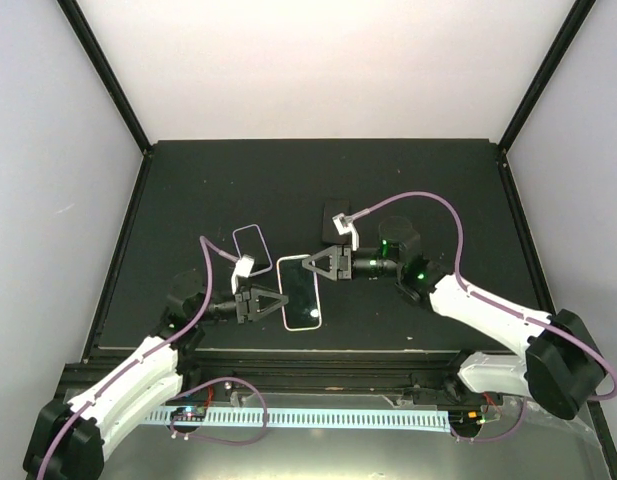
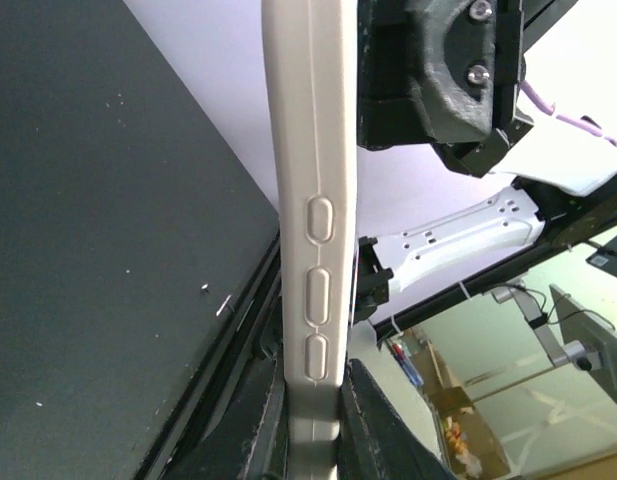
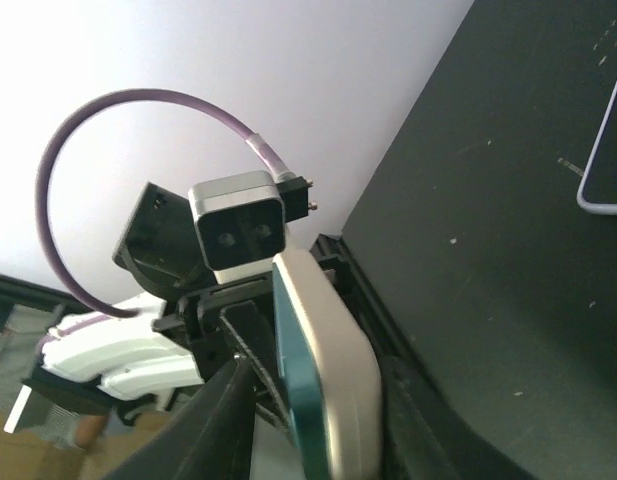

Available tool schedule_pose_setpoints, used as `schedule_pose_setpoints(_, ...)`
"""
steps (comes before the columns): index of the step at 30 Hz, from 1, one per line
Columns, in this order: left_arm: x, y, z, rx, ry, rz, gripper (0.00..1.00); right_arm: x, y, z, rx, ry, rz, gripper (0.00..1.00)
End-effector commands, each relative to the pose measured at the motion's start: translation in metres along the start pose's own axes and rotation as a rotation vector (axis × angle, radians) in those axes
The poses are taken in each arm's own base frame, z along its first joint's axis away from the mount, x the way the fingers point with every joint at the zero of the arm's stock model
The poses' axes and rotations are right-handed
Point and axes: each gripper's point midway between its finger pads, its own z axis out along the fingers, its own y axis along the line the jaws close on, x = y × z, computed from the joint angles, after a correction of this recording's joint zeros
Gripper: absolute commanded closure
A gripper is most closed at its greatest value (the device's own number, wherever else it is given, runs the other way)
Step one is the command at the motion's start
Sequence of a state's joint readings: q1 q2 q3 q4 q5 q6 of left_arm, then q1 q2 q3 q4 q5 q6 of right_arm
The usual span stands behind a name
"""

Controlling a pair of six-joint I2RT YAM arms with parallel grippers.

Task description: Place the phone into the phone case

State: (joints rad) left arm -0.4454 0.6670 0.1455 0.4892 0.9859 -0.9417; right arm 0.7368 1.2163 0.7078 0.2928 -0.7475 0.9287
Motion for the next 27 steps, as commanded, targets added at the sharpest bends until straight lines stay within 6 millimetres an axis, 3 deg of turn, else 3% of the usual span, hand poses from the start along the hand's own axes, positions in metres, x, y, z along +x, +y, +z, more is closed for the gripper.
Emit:
schedule_pose_setpoints(1, -0.007, -0.003, 0.001, -0.046, 0.026, 0.061, 0.98, -0.015, 0.026, -0.002, -0.083, -0.030, -0.070, 0.71)
schedule_pose_setpoints(6, -0.005, 0.028, -0.003, -0.228, 0.039, 0.020, 0.99, -0.019, 0.029, -0.008, -0.077, -0.067, -0.106, 0.98)
schedule_pose_setpoints(10, 0.000, 0.051, -0.005, -0.325, 0.070, -0.044, 0.98, -0.019, 0.021, -0.011, -0.012, -0.075, -0.120, 0.99)
schedule_pose_setpoints(13, 0.003, 0.056, -0.002, -0.320, 0.085, -0.077, 0.98, -0.017, 0.019, -0.011, 0.000, -0.067, -0.120, 0.98)
schedule_pose_setpoints(22, -0.021, 0.026, 0.002, -0.221, -0.002, -0.020, 0.98, 0.003, 0.004, -0.009, -0.018, -0.016, -0.050, 0.48)
schedule_pose_setpoints(27, -0.035, 0.008, 0.000, -0.178, -0.064, 0.022, 0.98, 0.018, -0.008, -0.004, -0.039, 0.036, -0.005, 0.35)
